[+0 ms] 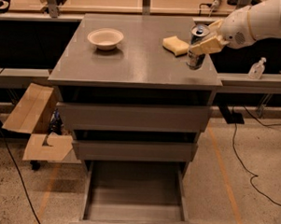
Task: Pick redbull can from bottom drawer and place on counter
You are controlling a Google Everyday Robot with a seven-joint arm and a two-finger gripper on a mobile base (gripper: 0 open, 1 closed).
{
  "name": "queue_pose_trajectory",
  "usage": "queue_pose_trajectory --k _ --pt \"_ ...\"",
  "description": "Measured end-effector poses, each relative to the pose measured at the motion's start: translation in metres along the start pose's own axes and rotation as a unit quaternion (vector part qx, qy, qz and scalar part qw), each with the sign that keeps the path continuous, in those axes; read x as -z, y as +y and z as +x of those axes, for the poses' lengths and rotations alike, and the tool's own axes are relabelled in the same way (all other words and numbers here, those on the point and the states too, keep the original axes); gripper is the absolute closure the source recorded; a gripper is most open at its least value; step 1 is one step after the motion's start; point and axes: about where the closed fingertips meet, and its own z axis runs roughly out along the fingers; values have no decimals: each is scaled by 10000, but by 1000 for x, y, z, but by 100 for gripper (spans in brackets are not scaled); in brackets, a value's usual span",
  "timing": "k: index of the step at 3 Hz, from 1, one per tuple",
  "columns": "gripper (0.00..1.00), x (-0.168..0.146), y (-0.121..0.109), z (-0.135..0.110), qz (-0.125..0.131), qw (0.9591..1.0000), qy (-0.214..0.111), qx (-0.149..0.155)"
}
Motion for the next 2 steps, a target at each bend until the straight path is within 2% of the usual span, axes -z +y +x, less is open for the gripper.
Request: queue_pose_trajectory --k 1,2 --pt "74 -21 -18 12 -9 9991 -174 -394" --pt "52 -33 -25 19 -59 9982 -197 -564"
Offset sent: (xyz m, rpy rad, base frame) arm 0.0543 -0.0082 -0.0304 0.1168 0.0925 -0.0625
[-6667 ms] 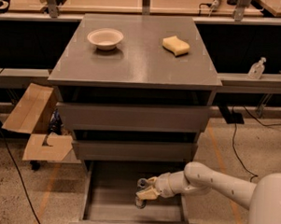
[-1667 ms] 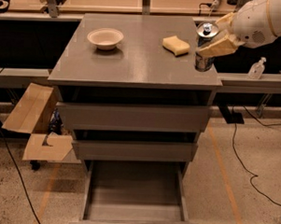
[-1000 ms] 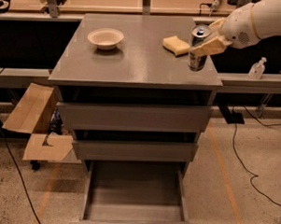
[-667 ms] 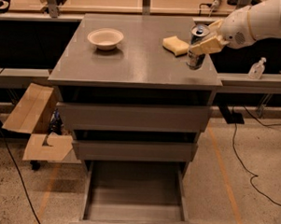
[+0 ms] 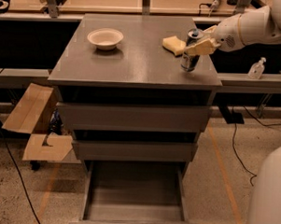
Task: Pick redbull can from bottom drawer and place on counter
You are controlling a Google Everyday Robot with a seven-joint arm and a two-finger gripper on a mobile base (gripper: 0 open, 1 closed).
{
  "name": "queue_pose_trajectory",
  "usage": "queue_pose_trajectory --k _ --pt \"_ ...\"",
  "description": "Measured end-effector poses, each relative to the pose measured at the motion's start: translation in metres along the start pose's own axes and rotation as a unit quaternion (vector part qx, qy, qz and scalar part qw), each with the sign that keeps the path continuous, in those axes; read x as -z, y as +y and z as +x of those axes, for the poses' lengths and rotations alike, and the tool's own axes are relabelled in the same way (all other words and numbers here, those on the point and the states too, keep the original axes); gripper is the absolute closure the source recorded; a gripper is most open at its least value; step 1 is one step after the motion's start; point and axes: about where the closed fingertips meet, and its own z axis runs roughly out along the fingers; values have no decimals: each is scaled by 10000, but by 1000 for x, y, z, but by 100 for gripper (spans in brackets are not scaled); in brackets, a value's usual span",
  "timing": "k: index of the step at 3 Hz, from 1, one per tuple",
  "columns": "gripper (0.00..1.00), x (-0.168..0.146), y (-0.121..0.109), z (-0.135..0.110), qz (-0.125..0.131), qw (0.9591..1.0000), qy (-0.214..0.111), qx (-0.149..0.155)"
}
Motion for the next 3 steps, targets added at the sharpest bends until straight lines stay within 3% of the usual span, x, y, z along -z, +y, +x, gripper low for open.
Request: queue_pose_trajectory --k 2,3 --pt "4 -14 -6 10 -99 9997 -24 -235" --pt "0 -19 -7 13 -130 9993 -18 -347"
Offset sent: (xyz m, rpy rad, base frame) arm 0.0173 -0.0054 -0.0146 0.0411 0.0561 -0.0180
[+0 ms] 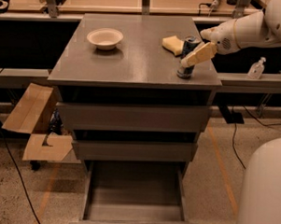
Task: Pick redbull can from bottom drawer and place on counter
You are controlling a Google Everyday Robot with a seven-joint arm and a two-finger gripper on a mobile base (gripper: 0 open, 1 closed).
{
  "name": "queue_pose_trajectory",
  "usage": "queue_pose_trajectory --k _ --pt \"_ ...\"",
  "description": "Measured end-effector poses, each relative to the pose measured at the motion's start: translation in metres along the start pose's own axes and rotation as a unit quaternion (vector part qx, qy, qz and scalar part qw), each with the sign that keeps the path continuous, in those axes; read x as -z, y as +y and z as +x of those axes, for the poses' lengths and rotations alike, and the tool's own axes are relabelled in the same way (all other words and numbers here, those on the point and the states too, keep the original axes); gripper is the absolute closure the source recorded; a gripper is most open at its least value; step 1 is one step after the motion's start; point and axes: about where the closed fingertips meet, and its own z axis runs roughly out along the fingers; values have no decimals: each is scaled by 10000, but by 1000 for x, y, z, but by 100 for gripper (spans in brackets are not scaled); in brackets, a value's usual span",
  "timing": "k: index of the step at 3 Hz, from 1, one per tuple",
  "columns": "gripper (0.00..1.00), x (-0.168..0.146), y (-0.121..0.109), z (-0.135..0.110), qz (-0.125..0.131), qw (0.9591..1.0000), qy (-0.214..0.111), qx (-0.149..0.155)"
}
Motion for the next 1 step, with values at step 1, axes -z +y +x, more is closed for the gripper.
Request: queue_pose_trajectory --k 1 --pt "0 0 0 0 -2 10000 0 -4"
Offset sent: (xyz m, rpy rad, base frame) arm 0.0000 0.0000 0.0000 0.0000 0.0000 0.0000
